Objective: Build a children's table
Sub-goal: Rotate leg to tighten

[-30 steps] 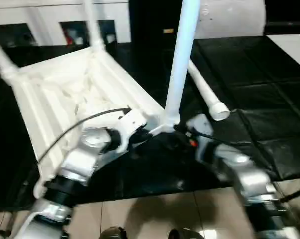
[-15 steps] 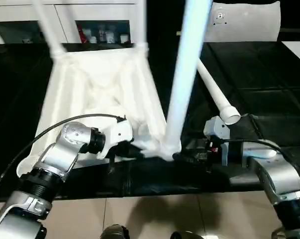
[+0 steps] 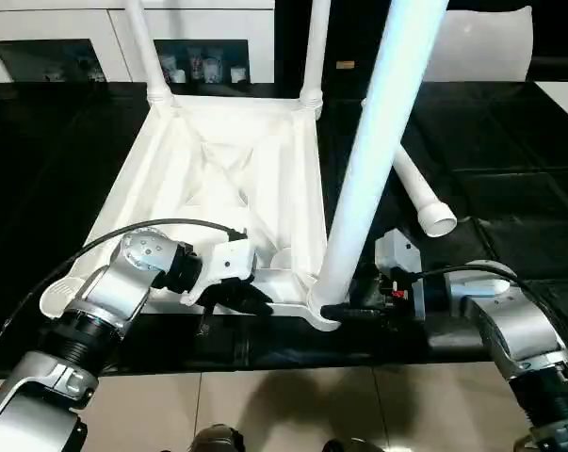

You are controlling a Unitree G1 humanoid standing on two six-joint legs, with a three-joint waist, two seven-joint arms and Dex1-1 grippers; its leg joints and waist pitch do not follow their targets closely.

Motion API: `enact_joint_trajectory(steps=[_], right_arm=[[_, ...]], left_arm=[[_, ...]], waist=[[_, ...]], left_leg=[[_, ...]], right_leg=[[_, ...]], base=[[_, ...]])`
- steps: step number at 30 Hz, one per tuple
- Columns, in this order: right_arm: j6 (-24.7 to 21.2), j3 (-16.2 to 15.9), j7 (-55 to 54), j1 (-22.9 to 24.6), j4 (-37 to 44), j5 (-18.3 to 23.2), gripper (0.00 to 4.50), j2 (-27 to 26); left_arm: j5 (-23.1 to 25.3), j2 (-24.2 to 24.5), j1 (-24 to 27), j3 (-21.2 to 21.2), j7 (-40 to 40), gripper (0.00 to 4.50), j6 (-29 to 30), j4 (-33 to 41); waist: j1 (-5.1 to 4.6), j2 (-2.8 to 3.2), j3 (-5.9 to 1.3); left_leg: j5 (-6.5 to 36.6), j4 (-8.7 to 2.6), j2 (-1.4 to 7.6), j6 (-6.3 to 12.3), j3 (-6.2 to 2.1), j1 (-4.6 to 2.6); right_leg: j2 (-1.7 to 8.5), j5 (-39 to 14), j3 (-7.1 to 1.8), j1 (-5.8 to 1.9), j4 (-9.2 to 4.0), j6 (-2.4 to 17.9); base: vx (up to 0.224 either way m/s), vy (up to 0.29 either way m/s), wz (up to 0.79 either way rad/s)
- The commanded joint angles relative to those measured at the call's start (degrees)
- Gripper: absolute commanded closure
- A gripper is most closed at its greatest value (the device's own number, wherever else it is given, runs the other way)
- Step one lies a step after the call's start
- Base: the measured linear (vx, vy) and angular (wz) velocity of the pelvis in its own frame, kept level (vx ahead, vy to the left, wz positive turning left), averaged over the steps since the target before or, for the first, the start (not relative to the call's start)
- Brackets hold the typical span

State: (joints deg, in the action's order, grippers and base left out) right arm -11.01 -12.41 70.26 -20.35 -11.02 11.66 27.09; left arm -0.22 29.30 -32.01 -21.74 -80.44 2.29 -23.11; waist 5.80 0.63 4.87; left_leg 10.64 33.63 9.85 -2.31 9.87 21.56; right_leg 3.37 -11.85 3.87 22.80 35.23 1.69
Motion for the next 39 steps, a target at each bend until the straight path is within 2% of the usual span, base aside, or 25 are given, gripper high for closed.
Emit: enact_joint_trajectory(steps=[1, 5, 8, 11, 12, 14, 15, 16, 17, 18, 20, 21, 22, 23, 25, 26, 28, 30, 31, 32, 34, 36, 37, 38, 39], right_arm=[[0.6, -0.6, 0.3, -0.9, -0.7, -0.2, 1.73, -0.1], [1.7, -1.1, 1.1, -1.8, -2.2, -0.2, 1.93, -0.9], [1.9, -1.7, 1.6, -1.7, -2.3, -0.1, 1.94, -1.3], [1.5, -1.8, 1.6, -1.0, -1.8, 0.5, 1.96, -1.6], [0.1, -1.3, 0.4, -0.2, -0.9, 1.2, 1.96, -2.4], [-2.3, -0.7, -2.2, 0.9, 0.4, 2.0, 1.96, -3.8], [-2.6, -0.6, -2.7, 1.1, 0.5, 2.0, 1.96, -4.1], [-4.4, -0.3, -8.4, 2.3, 0.9, 1.0, 1.96, -7.0], [-5.3, -0.3, -12.3, 2.9, 0.8, 0.0, 1.96, -9.1], [-5.8, -0.2, -15.1, 3.2, 0.5, -0.6, 1.96, -10.7], [-6.0, -0.1, -16.6, 3.3, 0.4, -1.0, 1.98, -11.6], [-7.3, 0.6, -21.5, 3.2, -0.6, -1.5, 2.00, -14.7], [-8.5, 1.6, -27.0, 2.5, -1.9, -1.9, 2.01, -18.7], [-8.7, 1.7, -27.7, 2.4, -2.1, -1.9, 2.01, -19.2], [-11.3, 3.4, -35.9, 0.7, -3.5, -2.5, 2.01, -24.7], [-12.5, 3.8, -39.6, -0.4, -4.2, -3.3, 2.02, -27.0], [-14.5, 4.3, -44.1, -2.0, -5.1, -4.3, 2.02, -29.7], [-14.9, 4.3, -46.1, -3.0, -5.1, -4.5, 2.02, -31.2], [-14.5, 4.7, -45.9, -3.0, -5.0, -4.1, 2.02, -31.7], [-14.5, 4.7, -45.9, -3.0, -5.0, -4.1, 2.02, -31.7], [-13.4, 5.3, -46.2, -2.8, -4.8, -4.5, 1.49, -31.7], [-12.5, 5.2, -46.2, -2.1, -4.2, -5.7, 1.33, -30.8], [-12.2, 5.1, -46.1, -1.7, -3.9, -5.9, 1.25, -30.2], [-12.1, 5.1, -46.1, -1.4, -3.7, -6.1, 1.06, -29.8], [-11.5, 5.6, -45.7, -0.6, -3.1, -6.0, 1.06, -28.6]], left_arm=[[1.7, 0.2, 0.3, -3.7, -3.2, 4.50, -0.8, -0.2], [1.8, 0.1, 0.2, -3.8, -3.3, 4.50, -1.8, -1.1], [2.1, 0.1, 0.3, -3.6, -2.6, 4.50, -2.0, -1.6], [2.1, -0.1, 0.4, -3.0, -1.1, 4.50, -1.5, -1.8], [1.9, -1.1, 0.6, -1.8, 1.8, 4.50, 0.6, -1.7], [1.4, -2.9, 0.8, -0.1, 6.0, 4.50, 4.0, -1.4], [1.2, -3.1, 0.9, 0.2, 6.5, 4.50, 4.4, -1.3], [0.2, -5.7, 1.3, 2.1, 11.2, 4.50, 8.0, -0.4], [-0.1, -7.4, 1.6, 3.1, 14.2, 4.50, 10.1, 0.3], [-0.1, -8.7, 1.7, 3.6, 16.7, 4.50, 11.7, 0.7], [0.0, -9.3, 1.7, 4.0, 18.0, 4.50, 12.6, 0.9], [0.3, -11.6, 1.7, 4.9, 22.1, 4.50, 15.2, 1.6], [0.5, -15.2, 1.7, 6.5, 28.0, 4.50, 19.4, 2.9], [0.5, -15.8, 1.7, 6.7, 28.8, 4.50, 19.9, 3.0], [0.3, -21.5, 1.4, 9.1, 36.1, 4.50, 25.6, 5.3], [0.7, -24.1, 0.9, 10.0, 39.9, 4.50, 27.7, 5.8], [1.5, -27.3, -0.2, 11.2, 45.1, 4.50, 29.1, 5.5], [2.9, -29.1, -1.4, 11.5, 49.3, 4.50, 28.6, 4.6], [3.6, -29.3, -1.6, 11.5, 50.0, 4.50, 28.6, 4.6], [3.6, -29.3, -1.6, 11.5, 50.0, 4.50, 28.6, 4.6], [4.7, -29.1, -1.9, 11.1, 50.3, 4.50, 28.8, 4.8], [5.5, -28.1, -1.6, 10.6, 49.4, 4.50, 28.8, 5.5], [5.6, -27.5, -1.3, 10.4, 49.1, 4.50, 28.7, 5.7], [5.7, -27.2, -1.1, 10.2, 49.0, 4.50, 28.7, 5.9], [5.7, -25.6, -0.4, 9.5, 47.1, 4.50, 27.3, 5.9]], waist=[[-0.30, -0.37, -3.95], [-0.26, -0.65, -3.86], [-0.29, -0.49, -3.81], [-0.36, -0.57, -3.87], [-0.41, -0.39, -3.85], [-0.39, -0.49, -3.73], [-0.18, -0.29, -3.46], [-0.50, -0.42, -3.02], [-0.54, -0.28, -2.78], [-0.89, -0.37, -2.34], [-1.38, -0.43, -2.06], [-1.69, -0.47, -2.25], [-2.11, -0.02, -2.24], [-2.51, -0.23, -2.17], [-2.87, -0.21, -2.39], [-3.31, -0.13, -2.44], [-3.52, -0.13, -2.67], [-3.38, -0.24, -3.17], [-3.36, -0.29, -3.20], [-3.18, -0.34, -3.53], [-3.08, -0.22, -3.68], [-2.91, -0.06, -3.97], [-3.03, -0.15, -4.03], [-3.29, -0.05, -4.12], [-3.56, -0.14, -4.21]], left_leg=[[4.6, -3.42, 3.85, 5.61, -0.96, -0.76], [5.3, -3.46, 3.82, 5.40, -0.90, -0.79], [5.6, -3.48, 3.82, 5.01, -0.93, -0.80], [5.2, -3.46, 3.82, 5.12, -0.92, -0.84], [5.3, -3.48, 3.88, 5.11, -0.86, -0.87], [6.0, -3.56, 3.95, 4.99, -0.87, -0.95], [7.4, -3.70, 4.00, 4.40, -0.93, -1.16], [10.8, -4.17, 4.00, 2.73, -0.98, -1.32], [12.7, -4.30, 3.90, 2.08, -1.09, -1.50], [16.1, -4.61, 3.71, 0.71, -1.33, -1.73], [19.3, -4.89, 3.60, -0.61, -1.68, -2.01], [20.6, -5.03, 3.54, -1.43, -1.96, -2.10], [21.2, -5.23, 3.53, -1.89, -2.32, -1.96], [21.6, -5.28, 3.56, -2.12, -2.26, -1.89], [21.4, -5.12, 3.44, -1.85, -2.23, -2.17], [20.7, -5.19, 3.47, -2.05, -2.32, -1.80], [19.6, -5.22, 3.40, -1.87, -2.25, -1.64], [14.3, -4.74, 3.04, 0.73, -1.51, -1.54], [13.4, -4.72, 3.06, 1.23, -1.45, -1.48], [11.2, -4.51, 2.97, 2.28, -1.31, -1.38], [9.2, -4.41, 2.99, 3.08, -1.21, -1.23], [5.7, -4.17, 2.99, 4.29, -1.19, -0.76], [4.2, -4.16, 2.97, 4.89, -1.34, -0.29], [4.4, -4.11, 2.97, 5.19, -1.29, -0.26], [4.0, -3.95, 2.85, 5.29, -1.31, -0.08]], right_leg=[[5.56, -1.5, -3.31, -3.15, -3.31, 15.0], [5.57, -3.6, -3.32, -3.11, -3.55, 14.6], [5.60, -4.6, -3.35, -3.10, -3.57, 14.3], [5.49, -3.3, -3.36, -3.10, -3.46, 14.5], [5.47, -3.0, -3.40, -3.05, -3.47, 14.6], [5.52, -3.9, -3.41, -3.05, -3.62, 14.8], [5.60, -6.3, -3.40, -2.78, -4.02, 14.7], [5.72, -12.8, -3.48, -2.78, -4.66, 13.5], [5.81, -16.3, -3.45, -2.59, -5.06, 12.9], [5.95, -23.4, -3.37, -2.49, -5.78, 11.2], [5.95, -29.6, -3.24, -2.30, -6.32, 9.2], [6.09, -32.6, -3.27, -2.44, -6.61, 7.4], [6.20, -33.0, -3.08, -2.33, -6.81, 6.7], [6.04, -33.1, -3.14, -2.25, -6.89, 6.4], [6.11, -32.1, -3.25, -2.02, -6.94, 6.8], [5.89, -30.0, -3.19, -2.19, -6.65, 7.5], [5.70, -27.5, -3.21, -2.31, -6.56, 7.7], [5.53, -19.5, -3.73, -2.47, -6.39, 8.9], [5.45, -18.1, -3.77, -2.52, -6.26, 9.2], [5.44, -15.1, -3.75, -2.81, -6.00, 9.7], [5.49, -12.7, -3.67, -2.91, -5.80, 10.4], [5.43, -7.5, -3.52, -3.31, -5.17, 11.4], [5.33, -4.9, -3.33, -3.73, -4.82, 11.5], [5.27, -4.4, -3.17, -3.63, -4.93, 11.5], [5.35, -3.8, -3.17, -3.86, -4.81, 11.6]], base=[[0.000, 0.000, 0.00], [0.000, 0.000, 0.00], [0.000, 0.000, 0.00], [0.000, 0.000, 0.00], [0.000, 0.000, 0.00], [0.000, 0.000, 0.00], [0.000, 0.000, 0.00], [0.000, 0.000, 0.00], [0.000, 0.000, 0.00], [0.000, 0.000, 0.00], [0.000, 0.000, 0.00], [0.000, 0.000, 0.00], [0.000, 0.000, 0.00], [0.000, 0.000, 0.00], [0.000, 0.000, 0.00], [0.000, 0.000, 0.00], [0.000, 0.000, 0.00], [0.000, 0.000, 0.00], [0.000, 0.000, 0.00], [0.000, 0.000, 0.00], [0.000, 0.000, 0.00], [0.029, -0.023, -0.01], [0.000, 0.000, 0.00], [0.000, 0.000, 0.00], [0.000, 0.000, 0.00]])
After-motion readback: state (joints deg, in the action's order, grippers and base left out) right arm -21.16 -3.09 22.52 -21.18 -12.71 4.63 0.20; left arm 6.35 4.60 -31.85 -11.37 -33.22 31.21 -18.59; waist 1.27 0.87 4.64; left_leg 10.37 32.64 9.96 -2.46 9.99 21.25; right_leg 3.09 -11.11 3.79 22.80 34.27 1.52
